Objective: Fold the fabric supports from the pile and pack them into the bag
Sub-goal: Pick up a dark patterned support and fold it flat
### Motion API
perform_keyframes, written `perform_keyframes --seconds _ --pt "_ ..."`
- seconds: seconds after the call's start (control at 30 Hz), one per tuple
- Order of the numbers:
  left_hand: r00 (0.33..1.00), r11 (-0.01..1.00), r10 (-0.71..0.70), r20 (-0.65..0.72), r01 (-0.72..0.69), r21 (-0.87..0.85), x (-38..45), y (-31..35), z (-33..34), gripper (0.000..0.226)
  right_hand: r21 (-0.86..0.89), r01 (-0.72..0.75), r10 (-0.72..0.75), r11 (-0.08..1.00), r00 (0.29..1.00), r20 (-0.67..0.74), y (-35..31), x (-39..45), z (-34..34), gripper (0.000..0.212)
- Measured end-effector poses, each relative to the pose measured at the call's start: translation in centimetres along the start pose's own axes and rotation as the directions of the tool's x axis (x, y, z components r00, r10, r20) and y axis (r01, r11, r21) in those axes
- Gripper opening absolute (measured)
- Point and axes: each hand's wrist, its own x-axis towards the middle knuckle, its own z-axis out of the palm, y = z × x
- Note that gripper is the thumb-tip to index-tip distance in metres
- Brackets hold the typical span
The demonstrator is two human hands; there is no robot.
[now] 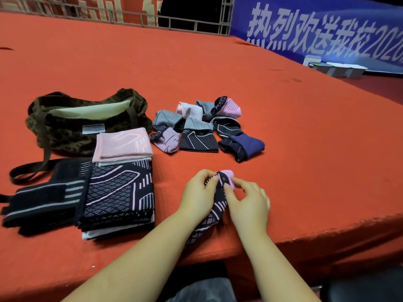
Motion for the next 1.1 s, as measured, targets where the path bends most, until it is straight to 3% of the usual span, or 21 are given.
perform_keyframes --seconds 0.13,0.27,0.33,0.47,0.57,0.7,0.8,0.9,1.0,1.1 --pt "0.999 0.999 0.039 0.032 -0.039 -0.021 -0.6 0.8 -0.2 0.014 0.011 0.040 -0.040 0.999 0.999 -0.015 -0.1 0.3 -0.4 0.015" --pt "0.997 0.996 0.077 0.031 -0.079 0.044 -1.3 1.1 -0.6 0.012 -0.056 0.073 -0.077 0.996 0.995 -0.062 0.3 0.7 -0.4 0.033" --pt "0.995 0.991 0.097 -0.006 -0.096 0.093 -1.5 1.0 -1.1 0.011 -0.008 -0.029 0.029 1.000 0.999 -0.015 0.7 1.4 -0.9 0.029" --pt "0.995 0.983 0.092 -0.051 -0.082 0.167 -1.7 0.6 -2.3 0.011 0.294 -0.280 0.270 0.914 0.960 0.077 1.3 3.8 -2.8 0.022" --pt "0.993 0.976 0.112 -0.039 -0.102 0.193 -2.0 0.7 -2.5 0.011 0.412 -0.319 0.317 0.853 0.945 0.076 1.0 5.1 -4.0 0.022" --pt "0.988 0.978 0.152 -0.020 -0.147 0.149 -2.3 1.1 -2.6 0.011 0.403 -0.145 0.122 0.904 0.989 0.082 -0.2 5.4 -5.4 0.021" --pt "0.987 0.989 0.146 0.073 -0.146 -0.008 -2.6 1.2 -3.2 0.015 0.442 -0.005 -0.061 0.897 0.989 0.134 -1.7 5.0 -6.7 0.022" --pt "0.993 0.982 0.074 0.092 -0.056 -0.182 -2.7 1.6 -3.6 0.025 0.551 0.051 -0.192 0.833 0.960 0.202 -3.7 4.6 -7.9 0.026" --pt "0.993 0.951 0.030 0.112 0.006 -0.308 -2.6 2.8 -4.4 0.009 0.662 0.061 -0.310 0.747 0.913 0.266 -5.6 4.0 -9.0 0.021" --pt "0.972 0.954 0.164 0.170 -0.113 -0.276 -2.6 4.6 -5.8 0.037 0.728 0.050 -0.398 0.684 0.862 0.315 -6.9 3.3 -9.9 0.020"
